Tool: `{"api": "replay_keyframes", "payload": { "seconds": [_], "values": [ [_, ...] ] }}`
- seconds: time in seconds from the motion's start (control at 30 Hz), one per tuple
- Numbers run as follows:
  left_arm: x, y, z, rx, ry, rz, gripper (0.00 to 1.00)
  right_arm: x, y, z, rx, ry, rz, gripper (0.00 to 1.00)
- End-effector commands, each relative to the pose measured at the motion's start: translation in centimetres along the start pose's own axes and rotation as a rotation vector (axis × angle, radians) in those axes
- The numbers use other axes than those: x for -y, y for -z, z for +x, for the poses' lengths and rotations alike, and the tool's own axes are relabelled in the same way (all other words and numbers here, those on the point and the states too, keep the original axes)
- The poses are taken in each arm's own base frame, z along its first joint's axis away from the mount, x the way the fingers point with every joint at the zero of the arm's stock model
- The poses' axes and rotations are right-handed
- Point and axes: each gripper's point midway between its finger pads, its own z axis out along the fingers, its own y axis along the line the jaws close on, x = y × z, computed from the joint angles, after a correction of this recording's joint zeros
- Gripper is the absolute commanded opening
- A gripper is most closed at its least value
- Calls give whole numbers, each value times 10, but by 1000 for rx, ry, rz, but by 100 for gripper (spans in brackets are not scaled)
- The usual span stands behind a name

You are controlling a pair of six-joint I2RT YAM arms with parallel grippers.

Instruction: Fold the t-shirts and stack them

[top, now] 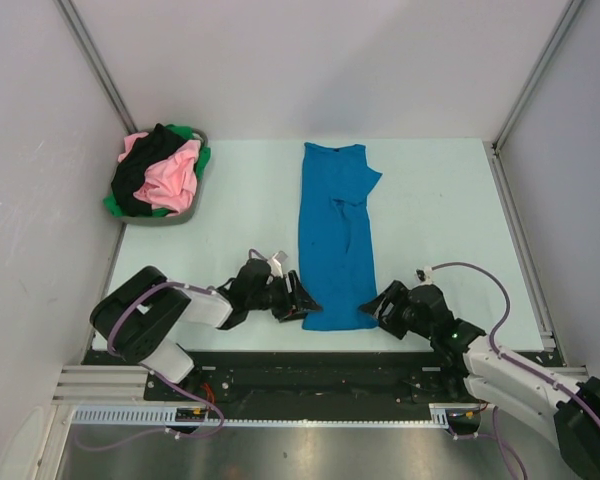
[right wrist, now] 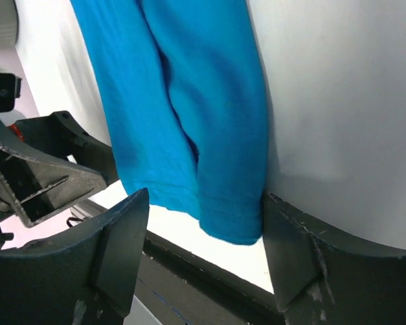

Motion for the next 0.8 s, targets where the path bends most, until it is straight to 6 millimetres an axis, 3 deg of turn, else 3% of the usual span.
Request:
{"api": "replay_keyframes", "payload": {
  "seconds": [0.0,0.1,0.27,0.5,0.77],
  "values": [
    [-75,15,43,-95,64,-275,65,82,2,26,-82,18,282,65],
    [-77,17,46,-95,63,-286,69,83,1,26,-81,18,286,51],
    [-79,19,52,-107,64,-289,73,84,5,23,-68,21,293,35],
    [-78,18,63,-130,62,-297,72,85,8,19,-51,24,308,0],
    [-83,20,79,-158,68,-326,73,88,7,19,-55,25,323,0]
  ]
}}
